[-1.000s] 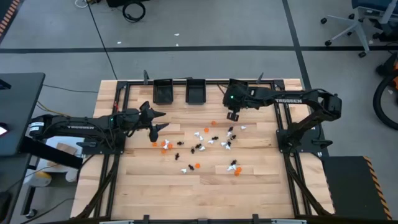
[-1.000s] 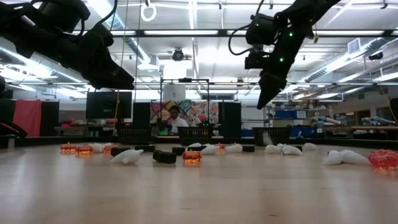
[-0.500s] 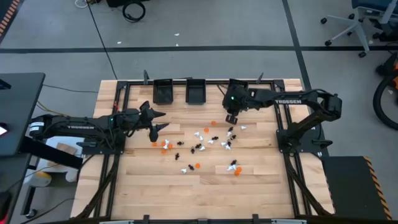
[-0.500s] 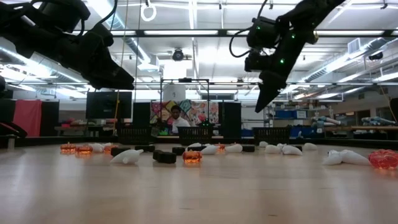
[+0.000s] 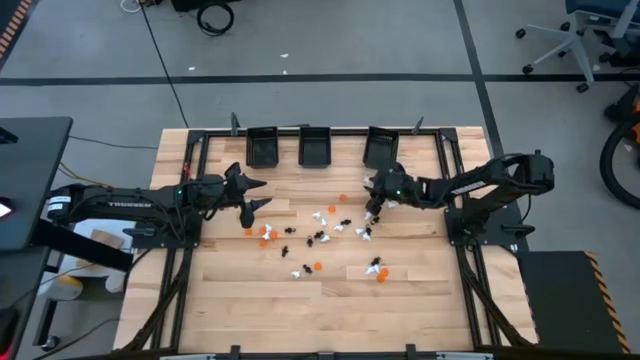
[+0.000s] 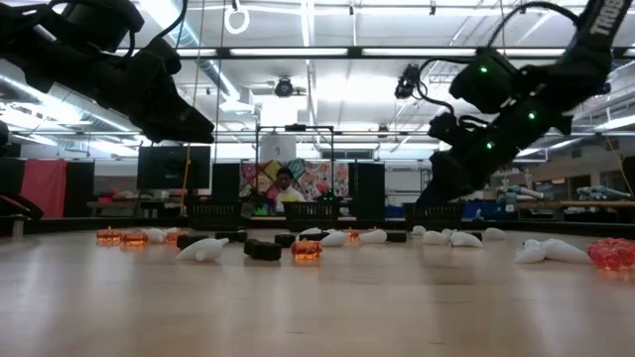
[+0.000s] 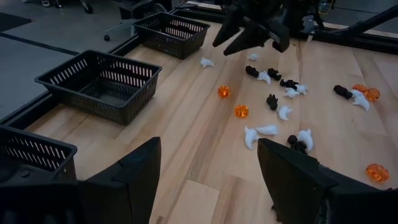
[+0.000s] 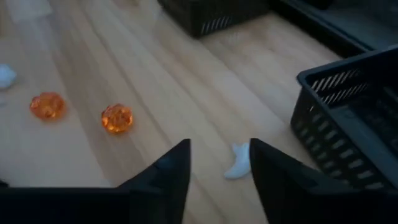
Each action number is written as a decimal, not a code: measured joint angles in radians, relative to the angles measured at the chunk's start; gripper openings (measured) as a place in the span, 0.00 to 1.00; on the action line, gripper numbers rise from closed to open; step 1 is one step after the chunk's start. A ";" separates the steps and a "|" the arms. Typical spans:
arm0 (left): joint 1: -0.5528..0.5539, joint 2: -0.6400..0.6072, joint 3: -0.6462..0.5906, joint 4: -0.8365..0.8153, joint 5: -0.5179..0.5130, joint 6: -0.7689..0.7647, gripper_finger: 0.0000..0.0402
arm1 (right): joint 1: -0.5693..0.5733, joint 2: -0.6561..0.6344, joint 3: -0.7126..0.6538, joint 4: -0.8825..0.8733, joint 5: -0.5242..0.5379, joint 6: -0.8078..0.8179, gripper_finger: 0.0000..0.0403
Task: Sort Halloween decoration
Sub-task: Put the white ghost toy into the right black basket
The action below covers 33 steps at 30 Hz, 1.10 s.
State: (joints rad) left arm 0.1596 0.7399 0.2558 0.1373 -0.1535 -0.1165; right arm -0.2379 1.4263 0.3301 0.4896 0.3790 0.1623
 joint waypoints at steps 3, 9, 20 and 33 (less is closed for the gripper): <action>0.000 0.000 0.000 0.002 0.000 0.002 0.63 | 0.000 0.050 -0.053 0.169 0.027 -0.017 0.55; 0.000 0.000 0.000 0.008 0.000 0.004 0.63 | -0.007 0.244 -0.068 0.384 0.033 -0.050 0.68; 0.000 0.000 0.000 0.007 0.000 -0.005 0.63 | -0.040 0.430 -0.066 0.617 0.083 -0.075 0.64; 0.000 0.000 0.000 0.008 0.000 -0.003 0.63 | -0.066 0.510 -0.067 0.721 -0.069 -0.039 0.46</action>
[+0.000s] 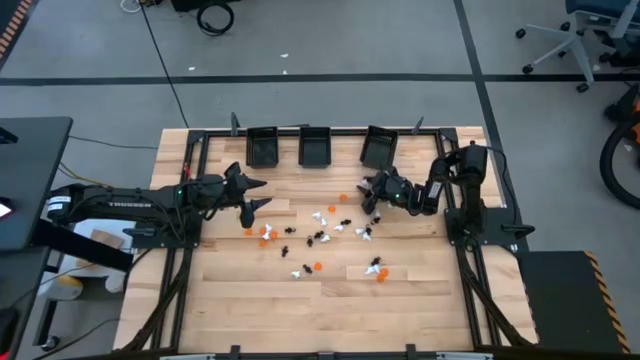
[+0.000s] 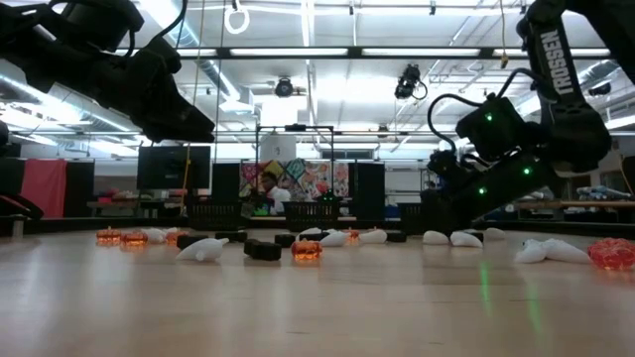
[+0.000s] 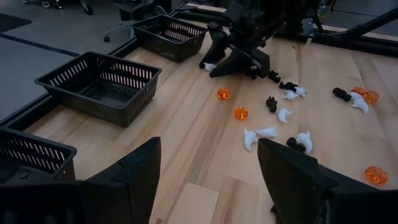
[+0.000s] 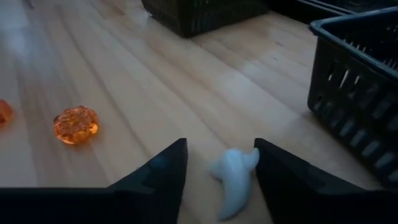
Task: Sort Halloween decoration
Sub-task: Put the white ghost toy into the right black basket
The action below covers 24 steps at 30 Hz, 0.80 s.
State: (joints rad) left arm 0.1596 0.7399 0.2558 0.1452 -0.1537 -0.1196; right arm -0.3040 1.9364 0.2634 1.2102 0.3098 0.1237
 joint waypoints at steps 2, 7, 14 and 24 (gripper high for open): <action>0.000 0.000 0.000 0.000 0.000 0.000 0.63 | 0.007 -0.001 0.000 -0.002 -0.002 -0.007 0.41; 0.000 0.000 0.000 0.000 0.000 0.004 0.63 | 0.024 -0.001 0.000 -0.002 -0.004 -0.026 0.31; 0.000 0.000 0.000 0.000 0.000 0.004 0.63 | 0.029 -0.001 -0.001 0.004 -0.030 -0.026 0.26; 0.000 0.000 0.000 0.000 0.000 0.004 0.63 | 0.054 -0.077 -0.003 -0.062 -0.034 -0.058 0.21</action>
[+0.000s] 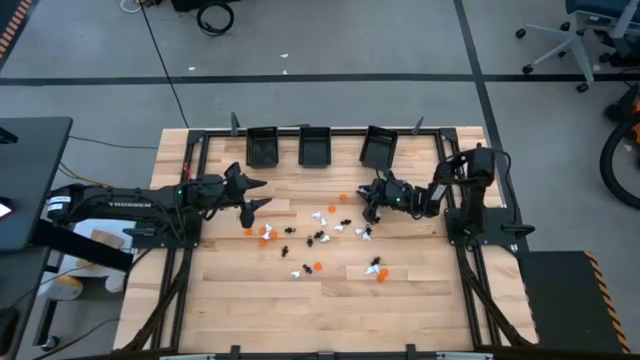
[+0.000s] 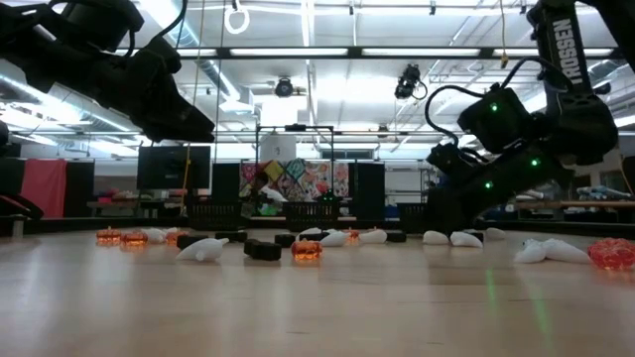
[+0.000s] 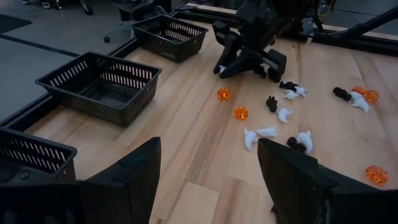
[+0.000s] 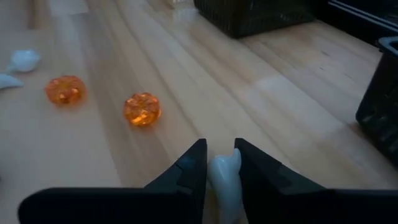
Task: Sort Halloween decoration
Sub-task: Put the white ghost toy into the right black basket
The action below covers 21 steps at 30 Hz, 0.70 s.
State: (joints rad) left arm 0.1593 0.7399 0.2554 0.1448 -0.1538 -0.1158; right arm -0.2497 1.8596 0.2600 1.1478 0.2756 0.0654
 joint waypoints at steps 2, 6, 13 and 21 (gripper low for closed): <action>0.000 0.000 0.000 0.000 0.000 0.000 0.63 | 0.000 -0.023 0.000 -0.039 0.000 0.001 0.21; 0.000 0.000 0.000 0.000 0.000 0.000 0.63 | -0.001 -0.069 0.000 -0.088 -0.008 0.001 0.20; 0.000 0.000 0.000 0.000 0.000 0.000 0.63 | -0.001 -0.132 0.001 -0.135 -0.012 -0.013 0.20; 0.000 0.000 0.000 0.000 0.000 -0.003 0.63 | -0.003 -0.208 0.002 -0.164 -0.018 -0.007 0.20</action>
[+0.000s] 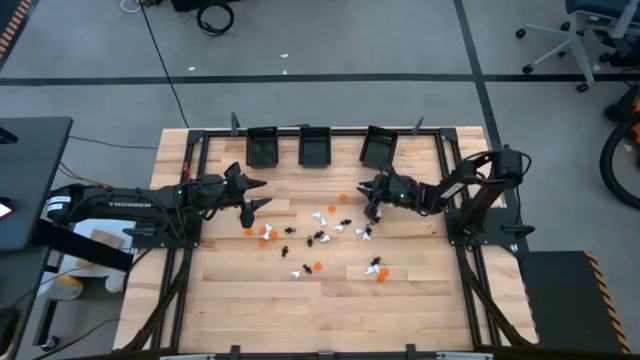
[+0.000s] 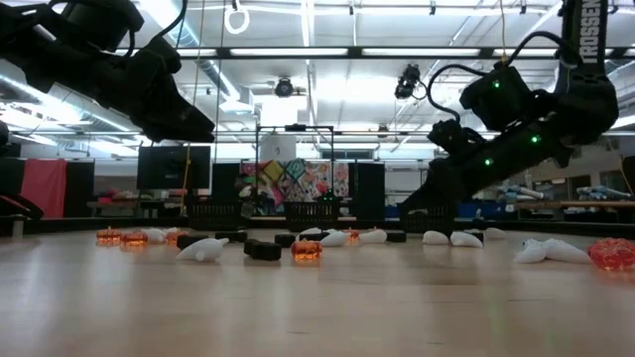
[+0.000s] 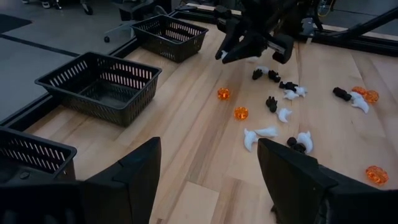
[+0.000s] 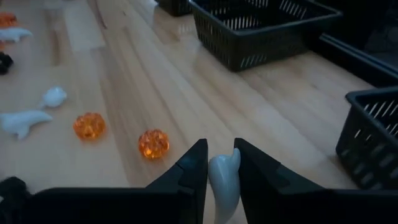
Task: Sort Halloween decoration
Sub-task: Put the white ghost toy into the right black basket
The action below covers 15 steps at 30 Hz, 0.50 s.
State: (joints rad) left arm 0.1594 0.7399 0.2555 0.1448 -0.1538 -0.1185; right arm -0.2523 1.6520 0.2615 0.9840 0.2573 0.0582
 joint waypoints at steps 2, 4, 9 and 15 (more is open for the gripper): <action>0.000 0.000 0.000 0.000 0.000 -0.003 0.63 | -0.010 -0.024 0.000 -0.021 0.000 0.001 0.20; 0.000 0.000 0.000 0.000 0.000 -0.003 0.63 | -0.024 -0.046 0.000 -0.037 0.000 0.002 0.20; 0.000 0.000 0.000 0.000 0.000 -0.003 0.63 | -0.063 -0.103 0.057 -0.165 0.000 -0.011 0.20; 0.000 0.000 0.000 0.000 0.000 -0.002 0.63 | -0.112 -0.131 0.147 -0.292 0.008 -0.082 0.20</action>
State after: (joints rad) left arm 0.1596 0.7395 0.2558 0.1452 -0.1536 -0.1207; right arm -0.3638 1.5214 0.4088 0.6918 0.2651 -0.0240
